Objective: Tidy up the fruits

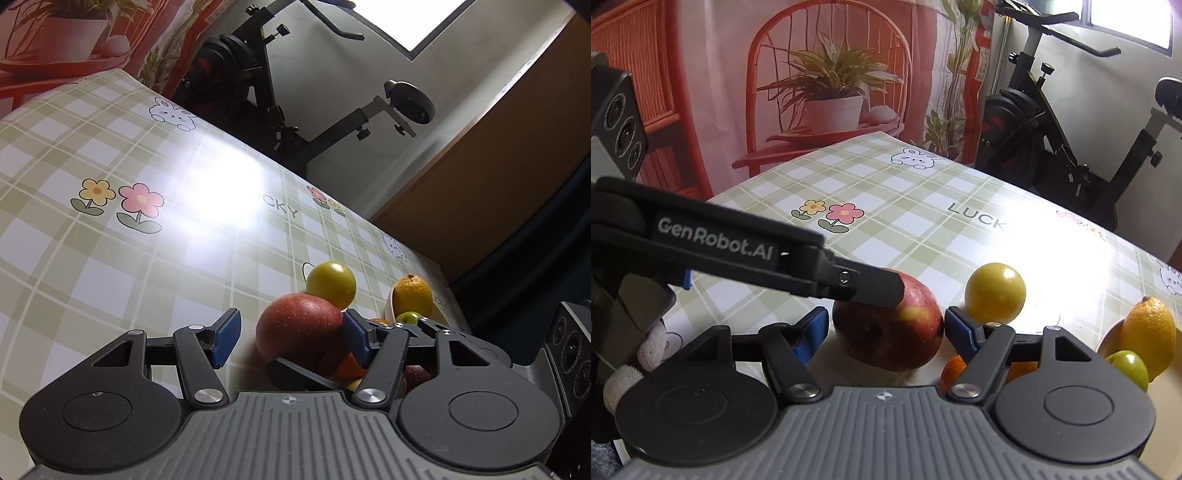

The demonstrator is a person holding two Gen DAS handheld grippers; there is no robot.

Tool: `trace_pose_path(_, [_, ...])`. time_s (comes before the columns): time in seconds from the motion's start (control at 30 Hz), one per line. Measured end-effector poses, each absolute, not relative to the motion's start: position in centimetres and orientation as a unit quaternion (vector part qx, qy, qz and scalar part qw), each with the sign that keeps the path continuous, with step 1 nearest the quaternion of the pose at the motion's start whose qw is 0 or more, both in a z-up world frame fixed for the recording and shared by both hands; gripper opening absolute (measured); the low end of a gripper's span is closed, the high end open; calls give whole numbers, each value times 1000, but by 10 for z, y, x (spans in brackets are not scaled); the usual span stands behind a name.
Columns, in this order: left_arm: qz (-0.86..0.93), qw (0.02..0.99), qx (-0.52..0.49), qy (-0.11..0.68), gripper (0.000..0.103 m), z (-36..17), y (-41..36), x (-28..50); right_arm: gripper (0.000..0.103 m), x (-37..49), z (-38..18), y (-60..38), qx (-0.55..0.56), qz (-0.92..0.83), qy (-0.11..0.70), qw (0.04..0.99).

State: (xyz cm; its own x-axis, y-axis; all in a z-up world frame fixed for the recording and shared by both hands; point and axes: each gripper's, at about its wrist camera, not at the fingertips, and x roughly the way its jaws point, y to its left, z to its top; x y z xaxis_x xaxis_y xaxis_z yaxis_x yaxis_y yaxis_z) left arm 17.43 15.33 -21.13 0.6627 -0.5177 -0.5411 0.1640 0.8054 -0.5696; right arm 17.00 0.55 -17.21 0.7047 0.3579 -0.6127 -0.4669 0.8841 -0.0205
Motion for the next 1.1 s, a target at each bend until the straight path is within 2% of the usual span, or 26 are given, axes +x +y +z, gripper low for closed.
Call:
trace_pose_path(0.3, [-175,876,-278,352,68,-214,162,181,72,164,-180,20,-154,220,281,921])
trace_pose_path(0.57, [-169,875,-296,345,69,-218,163,188,66,173,-192,23,-172,207,284,920])
trace_pose_path(0.73, [-173,872,-291,352,65,-214,162,183,66,176,-190,15,-141,222,293,919])
trace_pose_path(1.1, [-184,872,-247,380,65,-209,156,165,66,163,-180,0,-70,261,331,904])
